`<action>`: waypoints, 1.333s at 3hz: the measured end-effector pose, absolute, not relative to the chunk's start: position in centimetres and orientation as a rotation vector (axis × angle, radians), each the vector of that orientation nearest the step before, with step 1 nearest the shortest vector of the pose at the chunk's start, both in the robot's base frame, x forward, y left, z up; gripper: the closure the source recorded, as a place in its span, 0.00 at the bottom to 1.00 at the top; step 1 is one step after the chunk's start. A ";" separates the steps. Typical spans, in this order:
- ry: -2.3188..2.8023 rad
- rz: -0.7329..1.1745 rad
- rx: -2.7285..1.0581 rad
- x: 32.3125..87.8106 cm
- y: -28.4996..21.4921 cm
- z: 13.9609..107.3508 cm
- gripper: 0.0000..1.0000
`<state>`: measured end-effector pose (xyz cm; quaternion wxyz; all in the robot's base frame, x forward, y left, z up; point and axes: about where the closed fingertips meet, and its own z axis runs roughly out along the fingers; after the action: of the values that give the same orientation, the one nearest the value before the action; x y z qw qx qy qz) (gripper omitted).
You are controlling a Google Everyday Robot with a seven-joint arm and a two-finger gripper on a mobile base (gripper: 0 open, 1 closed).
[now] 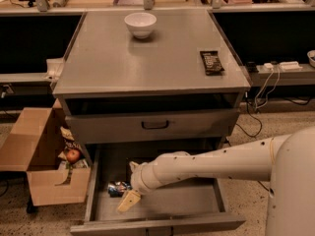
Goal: Pick redbull can from middle drawer and place on counter
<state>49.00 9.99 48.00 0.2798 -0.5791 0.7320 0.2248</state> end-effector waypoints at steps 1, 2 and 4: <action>1.951 0.642 -1.509 50.2 10.3 45.9 0.00; 1.945 0.635 -1.513 50.5 10.1 45.6 0.00; 1.896 0.600 -1.558 52.6 9.0 43.0 0.00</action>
Offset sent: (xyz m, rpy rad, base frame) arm 0.0118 0.0022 -0.0172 0.0403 0.0022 -0.0137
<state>52.64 9.03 43.02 0.3027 -0.5876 0.7154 0.2264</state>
